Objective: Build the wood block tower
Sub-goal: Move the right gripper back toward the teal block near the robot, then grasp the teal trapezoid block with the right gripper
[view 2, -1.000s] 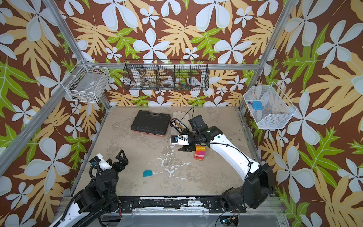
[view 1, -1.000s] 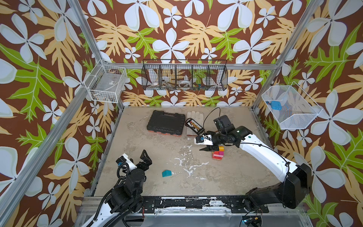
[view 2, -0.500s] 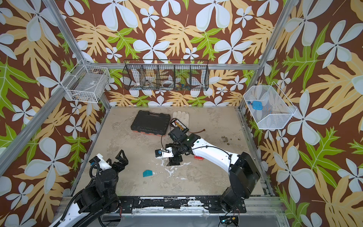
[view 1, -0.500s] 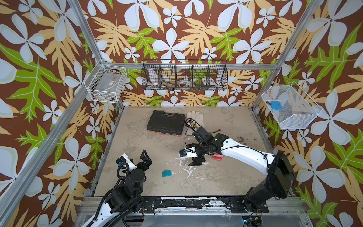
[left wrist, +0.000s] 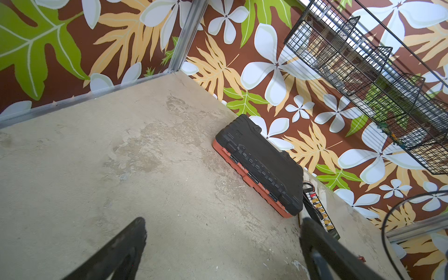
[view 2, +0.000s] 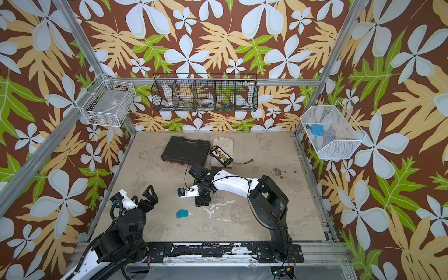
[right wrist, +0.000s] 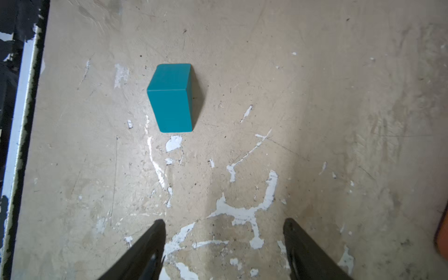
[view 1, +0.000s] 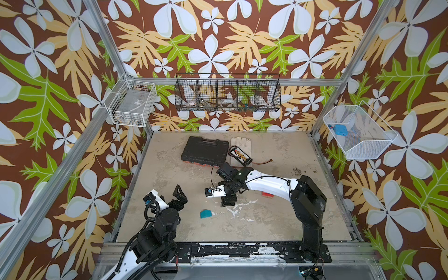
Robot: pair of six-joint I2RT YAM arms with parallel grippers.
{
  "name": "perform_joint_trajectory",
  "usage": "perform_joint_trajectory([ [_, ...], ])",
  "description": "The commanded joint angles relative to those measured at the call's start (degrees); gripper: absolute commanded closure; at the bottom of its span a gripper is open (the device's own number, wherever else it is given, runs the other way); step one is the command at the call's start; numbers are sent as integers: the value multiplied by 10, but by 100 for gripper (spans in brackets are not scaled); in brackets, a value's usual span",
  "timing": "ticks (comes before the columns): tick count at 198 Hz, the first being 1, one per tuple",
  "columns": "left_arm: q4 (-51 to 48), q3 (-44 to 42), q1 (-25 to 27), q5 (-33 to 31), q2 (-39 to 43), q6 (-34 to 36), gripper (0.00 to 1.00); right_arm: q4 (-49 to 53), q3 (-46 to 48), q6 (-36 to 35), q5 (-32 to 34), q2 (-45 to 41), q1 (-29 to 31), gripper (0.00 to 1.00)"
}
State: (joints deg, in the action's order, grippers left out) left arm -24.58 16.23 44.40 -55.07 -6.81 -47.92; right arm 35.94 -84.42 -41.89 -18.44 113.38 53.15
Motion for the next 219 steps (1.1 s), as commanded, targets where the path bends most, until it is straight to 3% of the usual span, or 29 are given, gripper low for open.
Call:
perform_joint_trajectory([
  [1,3,1,0,-7,1,0,0,17,-25,15,-17,26,11,23],
  [127,4,0,-1,-5,5,2,0,74,-182,35,-40,168,83,26],
  [219,4,0,-1,-4,7,2,0,97,-181,30,-45,169,86,57],
])
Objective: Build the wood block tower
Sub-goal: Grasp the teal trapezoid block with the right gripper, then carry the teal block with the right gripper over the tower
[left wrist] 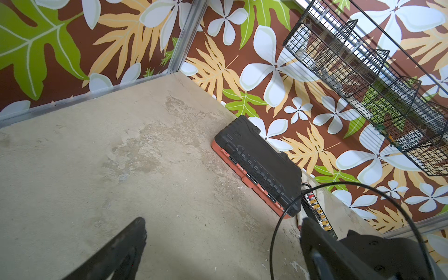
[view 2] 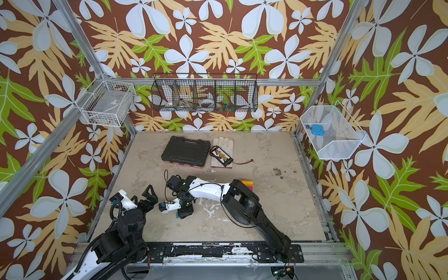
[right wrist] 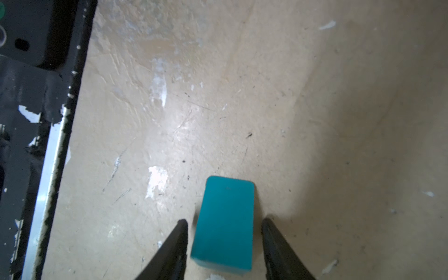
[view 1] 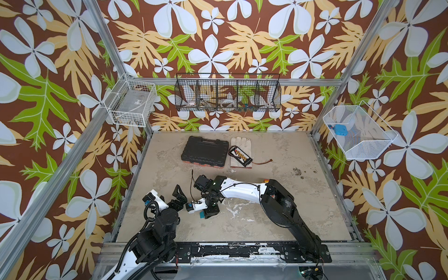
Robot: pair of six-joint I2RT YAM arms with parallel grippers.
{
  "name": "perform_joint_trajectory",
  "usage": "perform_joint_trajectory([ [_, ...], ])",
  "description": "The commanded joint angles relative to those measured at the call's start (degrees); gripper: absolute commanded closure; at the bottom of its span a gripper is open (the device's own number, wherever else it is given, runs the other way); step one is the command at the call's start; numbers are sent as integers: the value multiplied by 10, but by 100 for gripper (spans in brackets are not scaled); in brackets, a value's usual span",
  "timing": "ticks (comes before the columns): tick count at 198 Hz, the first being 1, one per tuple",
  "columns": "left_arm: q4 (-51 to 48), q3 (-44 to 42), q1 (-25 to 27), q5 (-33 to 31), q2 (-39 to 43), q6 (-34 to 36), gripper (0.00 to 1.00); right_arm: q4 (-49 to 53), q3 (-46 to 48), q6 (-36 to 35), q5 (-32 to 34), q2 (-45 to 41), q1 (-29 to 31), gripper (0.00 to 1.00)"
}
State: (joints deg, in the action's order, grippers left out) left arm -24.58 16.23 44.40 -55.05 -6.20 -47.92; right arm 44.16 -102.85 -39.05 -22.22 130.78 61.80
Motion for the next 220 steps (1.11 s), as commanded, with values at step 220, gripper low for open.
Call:
perform_joint_trajectory([
  [220,6,0,-1,-1,0,4,0,122,34,-47,18,-284,-176,95],
])
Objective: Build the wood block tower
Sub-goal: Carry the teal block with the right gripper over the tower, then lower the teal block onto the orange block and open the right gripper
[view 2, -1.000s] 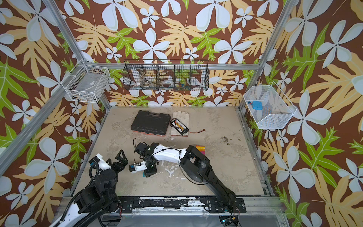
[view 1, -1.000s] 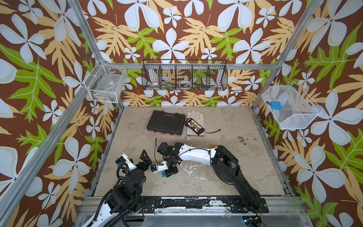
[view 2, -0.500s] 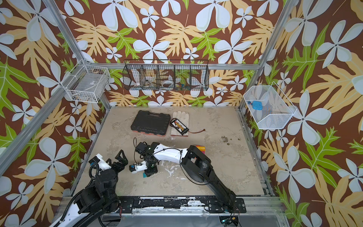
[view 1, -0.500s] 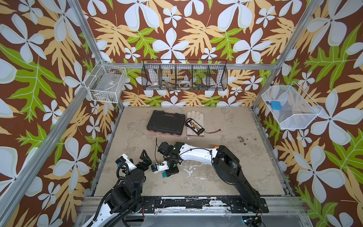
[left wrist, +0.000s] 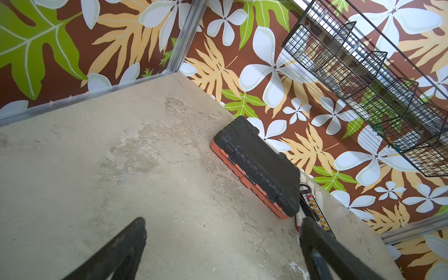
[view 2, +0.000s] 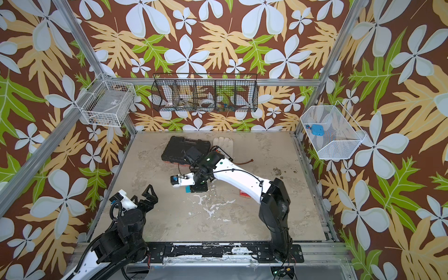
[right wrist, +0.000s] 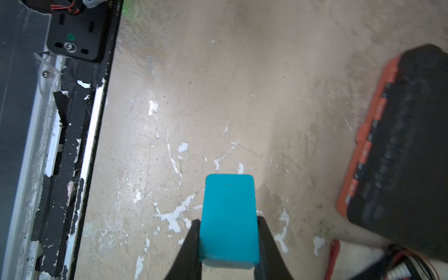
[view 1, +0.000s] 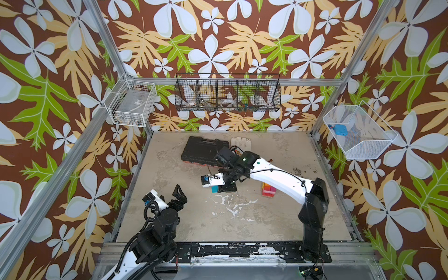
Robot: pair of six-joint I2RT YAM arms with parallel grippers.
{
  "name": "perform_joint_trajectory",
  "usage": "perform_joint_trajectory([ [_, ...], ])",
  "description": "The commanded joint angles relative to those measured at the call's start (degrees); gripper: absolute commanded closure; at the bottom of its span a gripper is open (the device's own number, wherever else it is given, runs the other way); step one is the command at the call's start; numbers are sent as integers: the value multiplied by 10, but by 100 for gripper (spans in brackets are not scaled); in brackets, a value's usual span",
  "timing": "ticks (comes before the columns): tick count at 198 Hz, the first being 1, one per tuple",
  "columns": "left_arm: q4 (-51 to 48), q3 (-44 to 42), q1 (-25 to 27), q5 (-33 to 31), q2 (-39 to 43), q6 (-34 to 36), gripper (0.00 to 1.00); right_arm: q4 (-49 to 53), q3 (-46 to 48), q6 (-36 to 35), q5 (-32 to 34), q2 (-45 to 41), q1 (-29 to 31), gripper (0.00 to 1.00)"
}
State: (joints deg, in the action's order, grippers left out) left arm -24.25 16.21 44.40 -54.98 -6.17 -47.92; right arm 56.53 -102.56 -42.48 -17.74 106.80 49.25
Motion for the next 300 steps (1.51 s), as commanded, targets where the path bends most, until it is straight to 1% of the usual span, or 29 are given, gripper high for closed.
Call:
perform_joint_trajectory([
  [1,3,1,-1,-2,-1,4,0,-4,34,-14,-30,-48,-55,95],
  [20,3,1,-1,-1,-1,4,0,-47,90,-31,-96,-102,-133,95],
  [25,3,1,0,0,-1,5,0,-52,96,-37,-121,-110,-156,96],
  [36,3,1,-1,1,-1,5,0,-43,97,-63,-140,-113,-185,97],
  [55,3,1,-1,1,-2,5,0,-9,92,-120,-130,-101,-216,98],
  [67,3,1,-1,1,-1,5,0,6,88,-137,-119,-88,-234,100],
  [85,3,1,-1,2,-1,5,0,9,95,-144,-121,-81,-269,100],
  [117,3,1,-1,0,-2,5,0,-14,123,-155,-133,-113,-320,100],
  [130,3,1,-1,1,-1,5,0,-8,133,-178,-134,-122,-326,100],
  [155,3,1,-1,0,0,5,0,12,188,-251,-77,-142,-329,100],
  [166,3,1,0,1,-1,5,0,8,213,-262,-61,-150,-334,100],
  [191,4,0,-1,1,-1,5,0,-20,268,-284,-57,-185,-337,100],
  [218,3,0,-1,2,0,6,0,-53,306,-278,-38,-211,-344,100],
  [250,3,0,-1,2,-1,5,0,-47,310,-271,-34,-210,-346,100],
  [283,3,0,-1,3,0,5,0,-37,323,-268,-2,-195,-346,100],
  [300,3,0,-1,2,-1,5,0,-34,324,-270,3,-191,-348,100],
])
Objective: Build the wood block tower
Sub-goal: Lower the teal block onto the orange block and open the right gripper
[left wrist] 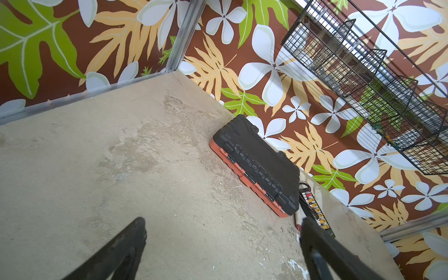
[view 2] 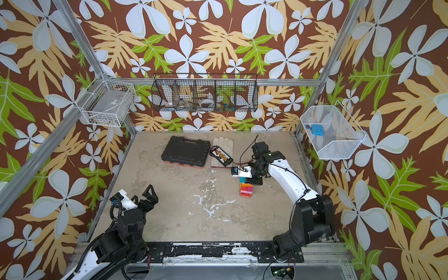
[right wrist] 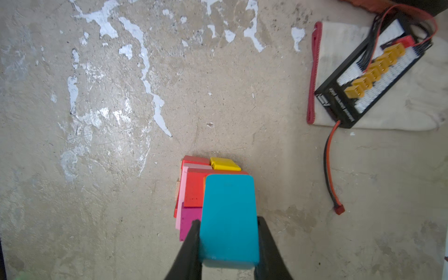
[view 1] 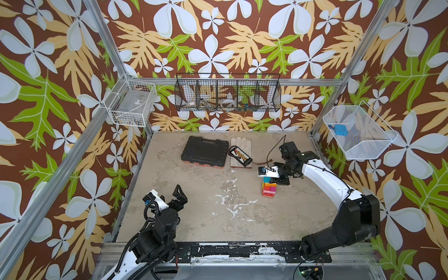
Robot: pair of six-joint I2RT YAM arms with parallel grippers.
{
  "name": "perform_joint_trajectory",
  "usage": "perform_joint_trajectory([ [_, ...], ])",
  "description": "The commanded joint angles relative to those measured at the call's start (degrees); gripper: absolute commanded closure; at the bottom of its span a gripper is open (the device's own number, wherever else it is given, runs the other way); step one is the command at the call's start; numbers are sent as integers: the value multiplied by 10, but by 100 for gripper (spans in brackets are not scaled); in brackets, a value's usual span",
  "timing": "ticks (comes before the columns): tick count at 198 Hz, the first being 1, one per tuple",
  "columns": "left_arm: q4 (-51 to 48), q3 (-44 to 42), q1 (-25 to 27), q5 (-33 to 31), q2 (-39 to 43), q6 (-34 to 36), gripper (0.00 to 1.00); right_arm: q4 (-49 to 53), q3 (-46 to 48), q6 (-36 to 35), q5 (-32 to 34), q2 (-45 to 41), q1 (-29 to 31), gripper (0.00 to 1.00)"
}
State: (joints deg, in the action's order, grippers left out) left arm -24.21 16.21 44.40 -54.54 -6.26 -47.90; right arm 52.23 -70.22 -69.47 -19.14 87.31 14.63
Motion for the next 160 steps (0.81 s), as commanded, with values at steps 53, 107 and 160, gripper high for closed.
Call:
perform_joint_trajectory([
  [53,3,0,-1,-2,0,5,0,29,-12,-18,12,19,-13,100],
  [107,3,0,-1,-2,1,6,0,30,-14,-19,6,26,-15,100],
  [160,3,0,-1,-2,1,5,0,25,-18,-12,-11,31,-14,100],
])
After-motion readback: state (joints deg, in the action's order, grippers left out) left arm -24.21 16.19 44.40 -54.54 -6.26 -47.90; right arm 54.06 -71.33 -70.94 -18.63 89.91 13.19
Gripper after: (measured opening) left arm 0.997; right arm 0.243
